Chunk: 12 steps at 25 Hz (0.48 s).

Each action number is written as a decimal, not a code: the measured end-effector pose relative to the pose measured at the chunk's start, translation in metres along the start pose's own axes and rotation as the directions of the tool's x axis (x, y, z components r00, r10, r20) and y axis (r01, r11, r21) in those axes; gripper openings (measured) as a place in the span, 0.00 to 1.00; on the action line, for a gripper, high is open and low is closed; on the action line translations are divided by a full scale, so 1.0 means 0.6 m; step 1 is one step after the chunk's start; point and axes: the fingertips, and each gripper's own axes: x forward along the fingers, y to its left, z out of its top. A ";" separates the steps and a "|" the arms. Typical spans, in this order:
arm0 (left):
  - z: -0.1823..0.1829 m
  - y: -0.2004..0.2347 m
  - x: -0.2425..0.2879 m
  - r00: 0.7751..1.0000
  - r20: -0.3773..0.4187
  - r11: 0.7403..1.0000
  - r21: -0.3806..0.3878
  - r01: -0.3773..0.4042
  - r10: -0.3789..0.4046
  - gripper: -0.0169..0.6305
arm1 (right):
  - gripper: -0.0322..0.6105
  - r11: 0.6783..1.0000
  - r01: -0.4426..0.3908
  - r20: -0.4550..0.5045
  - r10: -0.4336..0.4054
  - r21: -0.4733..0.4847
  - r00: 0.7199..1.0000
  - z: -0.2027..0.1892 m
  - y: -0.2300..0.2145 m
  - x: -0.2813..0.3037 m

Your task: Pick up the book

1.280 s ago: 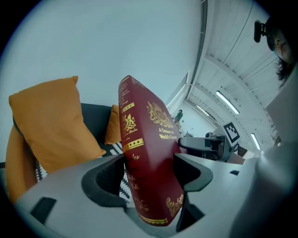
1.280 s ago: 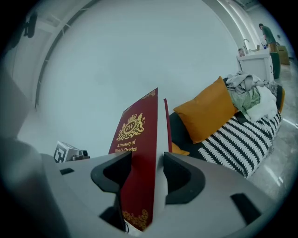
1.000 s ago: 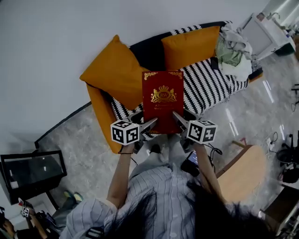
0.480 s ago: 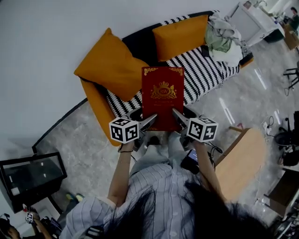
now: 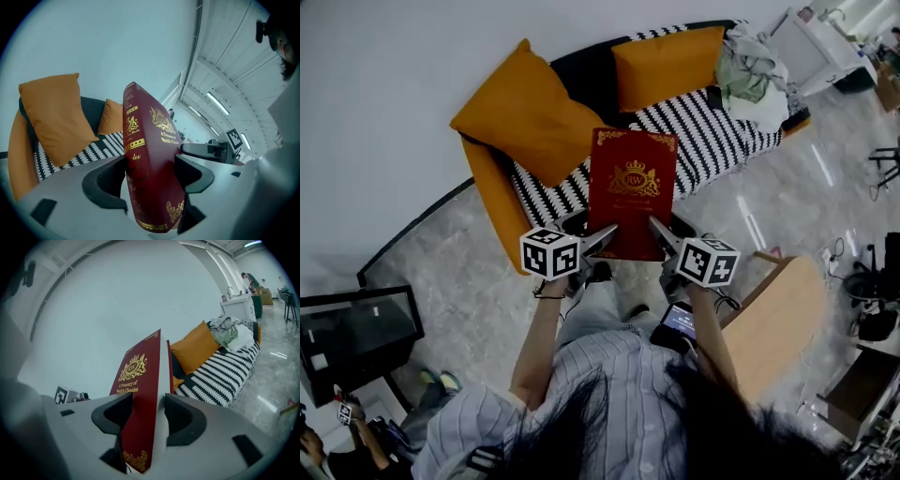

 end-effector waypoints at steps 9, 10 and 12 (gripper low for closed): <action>-0.056 -0.080 0.012 1.000 -0.005 1.000 0.002 -0.009 0.009 0.54 | 0.40 1.000 -0.017 -0.001 0.017 0.003 1.000 -0.038 -0.033 -0.088; -0.062 -0.088 0.013 1.000 -0.002 1.000 -0.001 -0.010 0.010 0.54 | 0.40 1.000 -0.018 -0.002 0.018 0.001 1.000 -0.040 -0.036 -0.097; -0.074 -0.108 0.012 1.000 0.003 1.000 -0.006 -0.012 0.012 0.54 | 0.40 1.000 -0.024 -0.003 0.024 -0.005 1.000 -0.046 -0.040 -0.117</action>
